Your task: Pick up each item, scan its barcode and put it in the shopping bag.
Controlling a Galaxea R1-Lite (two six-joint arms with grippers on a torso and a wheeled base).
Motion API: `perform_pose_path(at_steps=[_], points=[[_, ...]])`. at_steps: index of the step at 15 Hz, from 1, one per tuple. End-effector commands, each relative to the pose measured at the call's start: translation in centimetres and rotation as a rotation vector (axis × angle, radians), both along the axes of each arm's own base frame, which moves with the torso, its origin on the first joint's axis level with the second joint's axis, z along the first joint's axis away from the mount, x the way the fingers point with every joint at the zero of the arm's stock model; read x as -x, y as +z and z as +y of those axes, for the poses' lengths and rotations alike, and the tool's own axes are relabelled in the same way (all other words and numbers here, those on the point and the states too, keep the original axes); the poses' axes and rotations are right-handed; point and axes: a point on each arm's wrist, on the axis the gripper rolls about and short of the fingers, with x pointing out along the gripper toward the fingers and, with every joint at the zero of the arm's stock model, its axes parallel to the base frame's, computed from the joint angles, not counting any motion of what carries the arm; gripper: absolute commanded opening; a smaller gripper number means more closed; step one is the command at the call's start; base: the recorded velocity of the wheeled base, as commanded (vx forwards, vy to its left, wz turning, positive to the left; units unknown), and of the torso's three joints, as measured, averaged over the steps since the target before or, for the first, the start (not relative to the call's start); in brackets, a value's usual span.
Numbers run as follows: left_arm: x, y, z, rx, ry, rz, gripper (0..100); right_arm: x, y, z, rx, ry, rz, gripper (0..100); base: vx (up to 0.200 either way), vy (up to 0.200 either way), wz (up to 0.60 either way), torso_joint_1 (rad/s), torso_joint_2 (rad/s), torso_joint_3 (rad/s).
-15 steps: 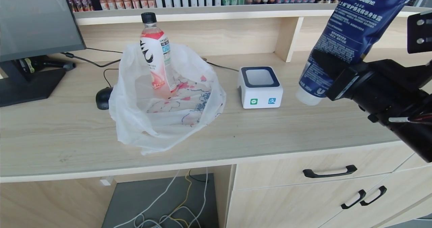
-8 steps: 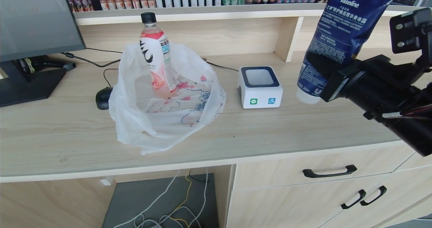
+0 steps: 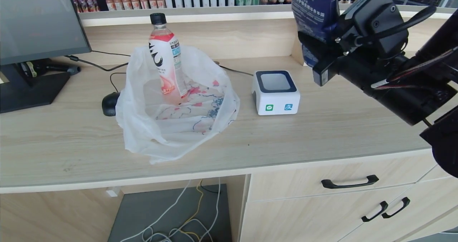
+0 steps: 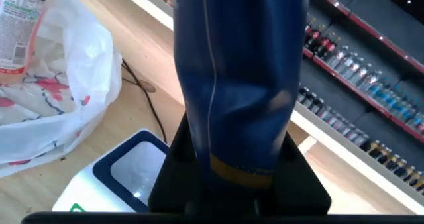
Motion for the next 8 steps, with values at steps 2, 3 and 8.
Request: perform_pose_path(at_steps=[2,3,8], points=[[0.0,0.0,0.0,0.001,0.001,0.002,100,-2.7,-1.2,1.6,0.182,0.054,-0.096,0,0.0,0.0,0.0,0.0,0.0,0.0],[0.0,0.0,0.0,0.001,0.001,0.002,100,-3.2,-1.5,1.2,0.234,0.051,-0.124,0,0.0,0.0,0.0,0.0,0.0,0.0],[0.0,0.0,0.0,0.001,0.001,0.0,100,-4.6,-3.3,1.5,0.399,0.106,-0.197,0,0.0,0.0,0.0,0.0,0.0,0.0]])
